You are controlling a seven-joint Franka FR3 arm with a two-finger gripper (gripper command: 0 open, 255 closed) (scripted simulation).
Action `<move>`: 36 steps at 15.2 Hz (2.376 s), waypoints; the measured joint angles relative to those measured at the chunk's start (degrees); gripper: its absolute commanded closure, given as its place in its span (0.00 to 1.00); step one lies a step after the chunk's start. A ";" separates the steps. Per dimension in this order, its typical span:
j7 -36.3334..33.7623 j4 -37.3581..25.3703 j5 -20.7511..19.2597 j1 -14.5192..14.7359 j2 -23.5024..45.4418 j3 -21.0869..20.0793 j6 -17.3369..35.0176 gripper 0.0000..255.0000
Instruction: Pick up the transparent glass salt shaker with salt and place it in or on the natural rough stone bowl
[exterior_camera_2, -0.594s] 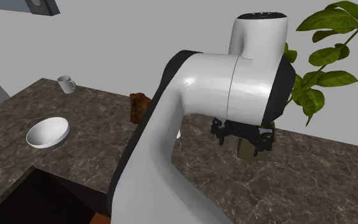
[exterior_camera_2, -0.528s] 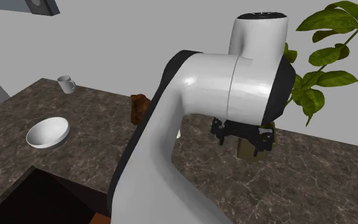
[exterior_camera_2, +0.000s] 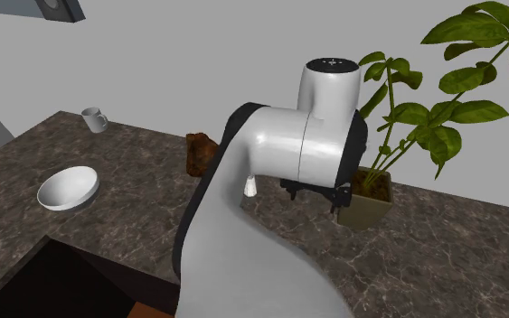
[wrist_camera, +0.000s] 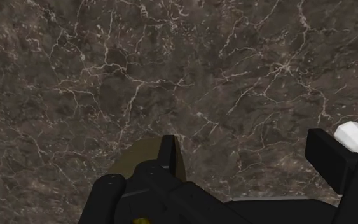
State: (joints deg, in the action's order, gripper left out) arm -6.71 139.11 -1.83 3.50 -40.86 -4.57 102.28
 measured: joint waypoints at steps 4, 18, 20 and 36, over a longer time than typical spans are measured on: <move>-1.14 2.31 2.36 1.76 4.50 -1.61 8.36 0.00; -3.91 1.40 8.19 7.32 26.23 -8.10 35.66 0.00; -4.95 -0.14 8.31 8.13 29.70 -9.41 38.63 0.00; -8.05 -4.38 5.22 9.58 44.18 -11.48 51.08 0.00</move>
State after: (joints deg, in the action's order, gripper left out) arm -14.76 134.72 3.39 13.07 3.32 -16.05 153.36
